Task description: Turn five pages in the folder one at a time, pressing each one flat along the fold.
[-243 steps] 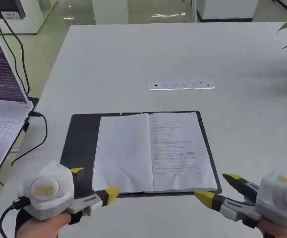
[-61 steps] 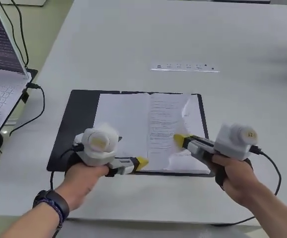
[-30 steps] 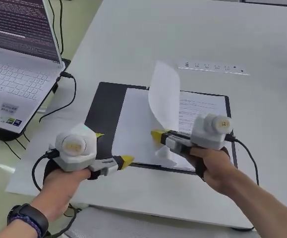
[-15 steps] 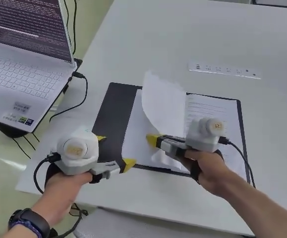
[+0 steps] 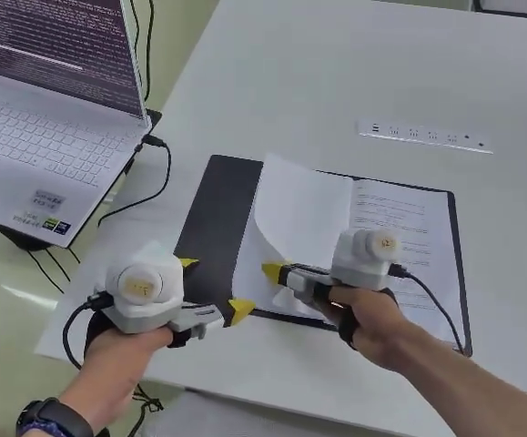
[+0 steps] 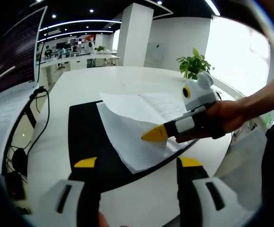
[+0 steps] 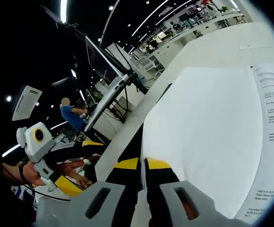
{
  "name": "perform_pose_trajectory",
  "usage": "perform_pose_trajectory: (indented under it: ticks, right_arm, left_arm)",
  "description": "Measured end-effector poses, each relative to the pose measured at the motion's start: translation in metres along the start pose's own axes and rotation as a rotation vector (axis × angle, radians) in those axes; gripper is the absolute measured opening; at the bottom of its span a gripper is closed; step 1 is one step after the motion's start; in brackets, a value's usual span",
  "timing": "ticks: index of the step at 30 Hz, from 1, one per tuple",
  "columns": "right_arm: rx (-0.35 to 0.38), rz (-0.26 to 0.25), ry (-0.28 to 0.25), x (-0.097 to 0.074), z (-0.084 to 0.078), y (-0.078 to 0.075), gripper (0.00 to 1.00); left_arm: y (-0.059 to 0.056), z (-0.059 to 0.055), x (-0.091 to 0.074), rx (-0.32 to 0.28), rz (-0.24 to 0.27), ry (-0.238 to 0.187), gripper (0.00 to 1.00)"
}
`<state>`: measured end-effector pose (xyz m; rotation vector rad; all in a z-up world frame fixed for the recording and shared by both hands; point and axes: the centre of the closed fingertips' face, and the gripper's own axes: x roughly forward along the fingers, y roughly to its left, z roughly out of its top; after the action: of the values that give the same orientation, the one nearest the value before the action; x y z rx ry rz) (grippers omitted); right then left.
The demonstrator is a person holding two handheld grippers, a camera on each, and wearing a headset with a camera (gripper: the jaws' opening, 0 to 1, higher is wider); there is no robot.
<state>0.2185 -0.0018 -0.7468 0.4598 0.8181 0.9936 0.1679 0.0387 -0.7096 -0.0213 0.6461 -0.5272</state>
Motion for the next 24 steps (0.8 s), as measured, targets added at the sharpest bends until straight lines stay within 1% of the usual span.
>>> perform_pose_trajectory:
  ticks: [5,8,11,13,16,18,20,21,22,24]
  right_arm:
    - [0.016,-0.006,0.012,0.007,-0.005,-0.005,0.03]
    - [0.035,-0.014,0.006,0.010,-0.007,-0.008,0.03]
    - [0.046,-0.017,0.018,0.014,-0.012,-0.009,0.06]
    - [0.062,-0.008,0.032,0.017,-0.016,-0.009,0.08]
    - [0.076,-0.009,0.014,0.017,-0.013,-0.007,0.09]
    - [0.084,-0.002,0.021,0.019,-0.017,-0.006,0.14]
    - [0.077,0.001,0.050,0.019,-0.025,-0.006,0.21]
    - [0.077,0.001,0.054,0.019,-0.026,-0.006,0.24]
    - [0.079,0.006,0.058,0.018,-0.028,-0.005,0.26]
    - [0.089,0.012,0.045,0.015,-0.029,-0.004,0.27]
  left_arm:
    - [0.000,-0.004,0.000,-0.006,0.000,0.004,0.65]
    - [0.004,-0.006,-0.001,-0.019,0.008,0.003,0.65]
    - [0.006,-0.007,-0.002,-0.024,0.012,0.002,0.65]
    - [0.008,-0.009,-0.003,-0.024,0.014,0.007,0.65]
    - [0.009,-0.012,-0.003,-0.027,0.017,0.013,0.64]
    - [0.009,-0.014,-0.002,-0.036,0.017,0.013,0.64]
    - [0.008,-0.014,-0.002,-0.036,0.017,0.017,0.64]
    - [0.007,-0.015,-0.002,-0.036,0.015,0.018,0.64]
    - [0.007,-0.015,-0.001,-0.035,0.014,0.018,0.64]
    - [0.006,-0.015,0.000,-0.033,0.012,0.016,0.64]
